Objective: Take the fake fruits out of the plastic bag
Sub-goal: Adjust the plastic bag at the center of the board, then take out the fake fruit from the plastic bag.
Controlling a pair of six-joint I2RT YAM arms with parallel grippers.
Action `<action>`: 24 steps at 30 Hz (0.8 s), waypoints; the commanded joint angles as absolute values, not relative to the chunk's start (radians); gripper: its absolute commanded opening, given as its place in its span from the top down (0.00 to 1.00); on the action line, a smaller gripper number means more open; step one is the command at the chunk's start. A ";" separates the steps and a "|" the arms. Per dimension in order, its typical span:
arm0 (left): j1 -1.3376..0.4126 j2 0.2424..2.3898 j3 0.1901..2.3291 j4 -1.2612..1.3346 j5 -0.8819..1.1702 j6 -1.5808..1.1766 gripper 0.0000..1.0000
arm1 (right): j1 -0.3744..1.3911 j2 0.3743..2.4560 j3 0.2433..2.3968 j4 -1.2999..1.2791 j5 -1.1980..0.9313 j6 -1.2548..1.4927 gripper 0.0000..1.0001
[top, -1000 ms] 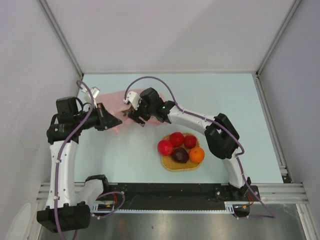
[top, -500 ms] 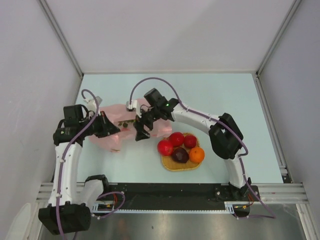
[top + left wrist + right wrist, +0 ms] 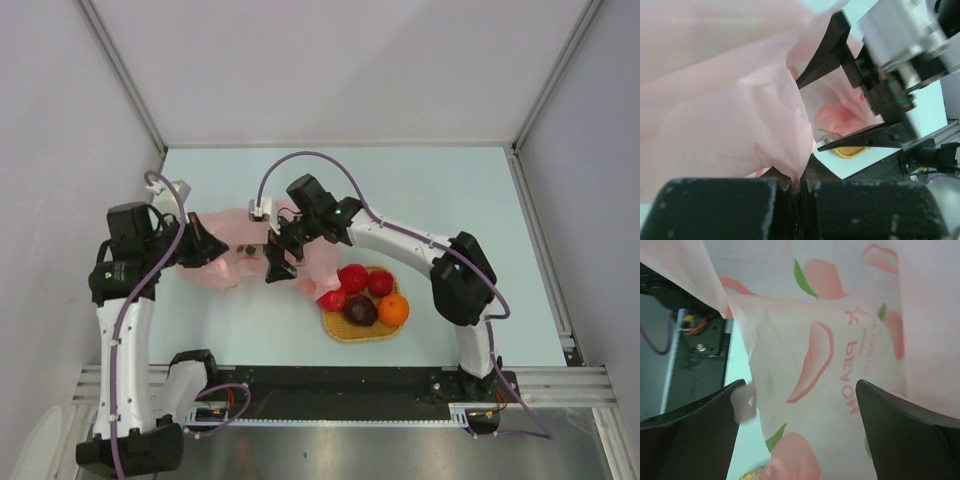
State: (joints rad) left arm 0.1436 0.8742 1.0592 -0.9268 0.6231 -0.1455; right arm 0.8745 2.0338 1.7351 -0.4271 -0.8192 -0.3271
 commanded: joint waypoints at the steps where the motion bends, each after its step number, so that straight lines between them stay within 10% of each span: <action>1: 0.146 0.835 1.200 -1.061 0.603 -0.040 1.00 | 0.923 1.850 1.684 -0.382 -0.559 -0.376 0.05; 17: 0.160 0.785 1.108 -0.879 0.727 -0.103 1.00 | 1.006 1.919 1.704 -0.288 -0.273 -0.376 0.68; 24: 0.163 0.811 1.112 -0.835 0.775 -0.167 1.00 | 1.042 1.882 1.700 -0.327 -0.330 -0.477 0.68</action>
State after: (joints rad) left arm 0.1493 0.7990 1.1030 -0.8970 0.7162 -0.1177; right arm 1.0325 1.9347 1.6939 -0.3275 -0.3233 -0.4023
